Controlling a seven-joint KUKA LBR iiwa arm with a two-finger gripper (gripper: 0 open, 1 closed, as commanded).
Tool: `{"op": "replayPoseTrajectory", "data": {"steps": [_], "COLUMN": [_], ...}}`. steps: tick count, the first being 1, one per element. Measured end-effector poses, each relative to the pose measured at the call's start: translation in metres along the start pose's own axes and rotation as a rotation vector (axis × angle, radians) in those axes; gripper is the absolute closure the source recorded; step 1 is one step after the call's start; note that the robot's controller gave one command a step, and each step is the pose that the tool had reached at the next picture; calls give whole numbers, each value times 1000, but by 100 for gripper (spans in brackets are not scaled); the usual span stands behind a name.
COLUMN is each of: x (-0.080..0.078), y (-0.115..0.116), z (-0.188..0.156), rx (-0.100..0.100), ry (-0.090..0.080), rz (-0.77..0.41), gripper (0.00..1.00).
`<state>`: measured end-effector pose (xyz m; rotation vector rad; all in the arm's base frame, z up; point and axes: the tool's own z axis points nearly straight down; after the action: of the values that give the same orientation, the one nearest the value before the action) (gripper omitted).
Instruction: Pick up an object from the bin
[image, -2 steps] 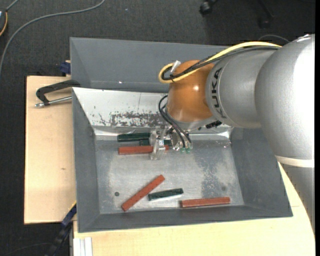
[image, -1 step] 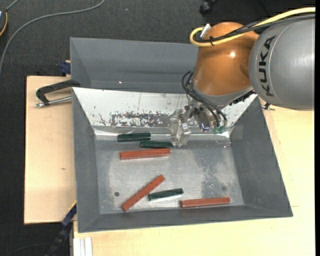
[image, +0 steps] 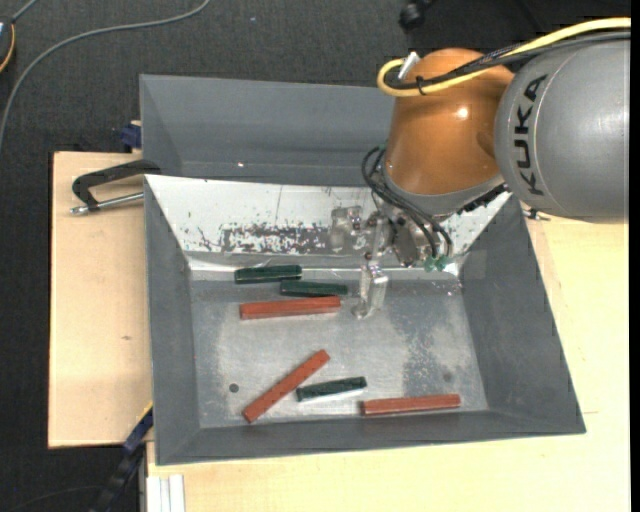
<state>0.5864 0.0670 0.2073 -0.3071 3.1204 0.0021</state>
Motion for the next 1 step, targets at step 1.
{"op": "replayPoseTrajectory", "data": {"steps": [1], "x": [26], "y": [32], "z": [124], "rx": [-2], "ry": [12], "rz": [-190], "gripper": [0]}}
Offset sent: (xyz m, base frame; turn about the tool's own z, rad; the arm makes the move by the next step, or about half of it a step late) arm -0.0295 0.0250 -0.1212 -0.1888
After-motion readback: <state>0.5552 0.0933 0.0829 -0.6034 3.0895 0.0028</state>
